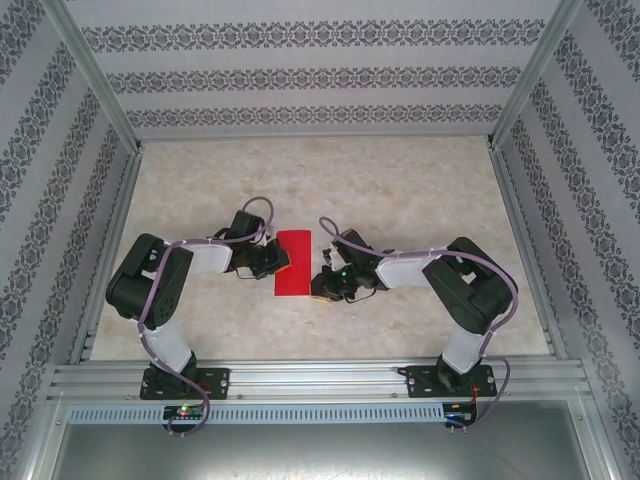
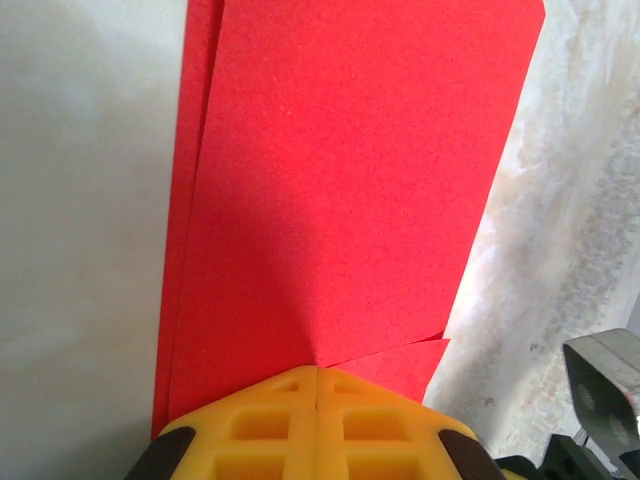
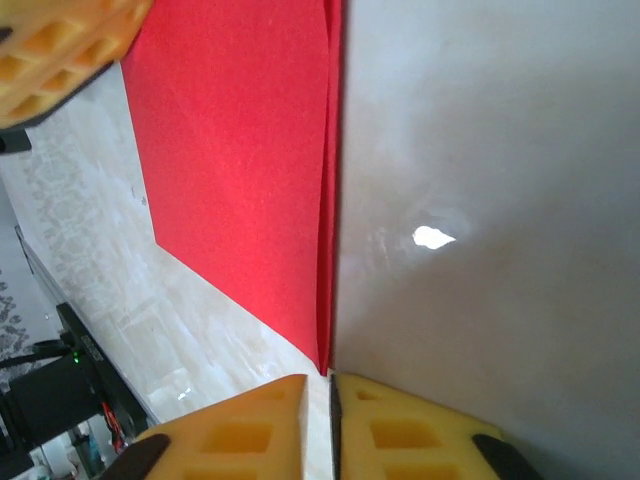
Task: Fold a paper plane with a square sheet of paper (pick it up from the middle)
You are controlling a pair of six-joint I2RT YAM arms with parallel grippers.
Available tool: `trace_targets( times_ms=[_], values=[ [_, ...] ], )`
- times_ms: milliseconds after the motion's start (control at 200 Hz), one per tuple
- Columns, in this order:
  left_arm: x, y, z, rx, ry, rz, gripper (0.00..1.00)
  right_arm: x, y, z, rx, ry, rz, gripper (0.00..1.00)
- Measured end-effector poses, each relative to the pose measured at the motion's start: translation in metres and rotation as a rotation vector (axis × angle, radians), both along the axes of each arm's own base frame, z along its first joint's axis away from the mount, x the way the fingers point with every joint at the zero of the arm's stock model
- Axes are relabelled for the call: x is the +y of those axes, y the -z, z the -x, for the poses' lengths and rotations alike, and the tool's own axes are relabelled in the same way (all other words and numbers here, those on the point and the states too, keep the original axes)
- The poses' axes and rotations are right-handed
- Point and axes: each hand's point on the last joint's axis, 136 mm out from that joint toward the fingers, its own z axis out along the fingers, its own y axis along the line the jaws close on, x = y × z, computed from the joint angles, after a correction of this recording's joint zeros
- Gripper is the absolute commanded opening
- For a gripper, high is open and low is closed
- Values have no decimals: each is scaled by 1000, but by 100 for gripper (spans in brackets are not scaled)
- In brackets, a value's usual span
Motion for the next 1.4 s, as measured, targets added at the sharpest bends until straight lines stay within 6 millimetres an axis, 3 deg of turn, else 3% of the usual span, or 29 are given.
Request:
trace_targets(
  times_ms=[140, 455, 644, 904, 1399],
  values=[
    [0, 0, 0, 0, 2, 2, 0, -7, -11, -11, -45, 36, 12, 33],
    [-2, -1, 1, -2, 6, 2, 0, 0, -15, -43, -80, 87, 22, 36],
    [-3, -1, 1, 2, 2, 3, 0, 3, -2, -48, -46, 105, 40, 36],
    [-3, -1, 1, 5, -1, 5, 0, 14, -2, -56, -31, 120, 12, 33],
    [2, -2, 2, 10, -20, -18, 3, 13, -3, -60, -30, 150, 36, 36]
  ],
)
